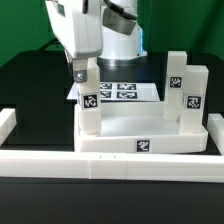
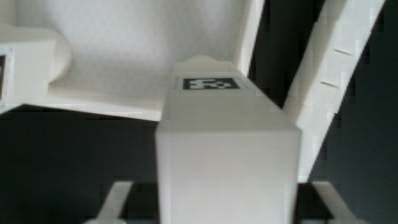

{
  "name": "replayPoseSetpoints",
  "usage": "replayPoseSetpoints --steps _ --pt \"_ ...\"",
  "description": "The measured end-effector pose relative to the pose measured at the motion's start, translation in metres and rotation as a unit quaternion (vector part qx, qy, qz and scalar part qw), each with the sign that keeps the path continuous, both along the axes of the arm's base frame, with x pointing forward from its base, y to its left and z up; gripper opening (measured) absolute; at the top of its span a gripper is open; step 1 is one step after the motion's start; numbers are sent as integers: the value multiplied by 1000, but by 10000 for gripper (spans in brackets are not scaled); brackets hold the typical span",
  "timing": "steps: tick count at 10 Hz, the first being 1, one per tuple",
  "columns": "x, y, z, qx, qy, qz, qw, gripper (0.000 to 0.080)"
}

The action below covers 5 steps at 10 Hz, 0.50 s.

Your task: Assemble desk

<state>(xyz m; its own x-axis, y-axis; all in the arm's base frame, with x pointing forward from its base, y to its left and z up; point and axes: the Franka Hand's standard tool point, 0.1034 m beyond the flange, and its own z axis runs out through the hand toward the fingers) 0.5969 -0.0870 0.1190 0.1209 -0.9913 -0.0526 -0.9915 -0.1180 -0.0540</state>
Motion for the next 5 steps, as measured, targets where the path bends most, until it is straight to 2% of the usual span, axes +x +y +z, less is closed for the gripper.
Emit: replayPoseSetpoints --steps 1,2,3,4,5 --pt "0 1 0 2 1 -25 1000 288" --pt "0 1 -1 3 3 -55 998 396" --pt "0 1 -1 3 3 -48 999 396" --pt "0 1 -1 1 3 -30 1000 532" --pt "0 3 -1 0 1 3 1000 625"
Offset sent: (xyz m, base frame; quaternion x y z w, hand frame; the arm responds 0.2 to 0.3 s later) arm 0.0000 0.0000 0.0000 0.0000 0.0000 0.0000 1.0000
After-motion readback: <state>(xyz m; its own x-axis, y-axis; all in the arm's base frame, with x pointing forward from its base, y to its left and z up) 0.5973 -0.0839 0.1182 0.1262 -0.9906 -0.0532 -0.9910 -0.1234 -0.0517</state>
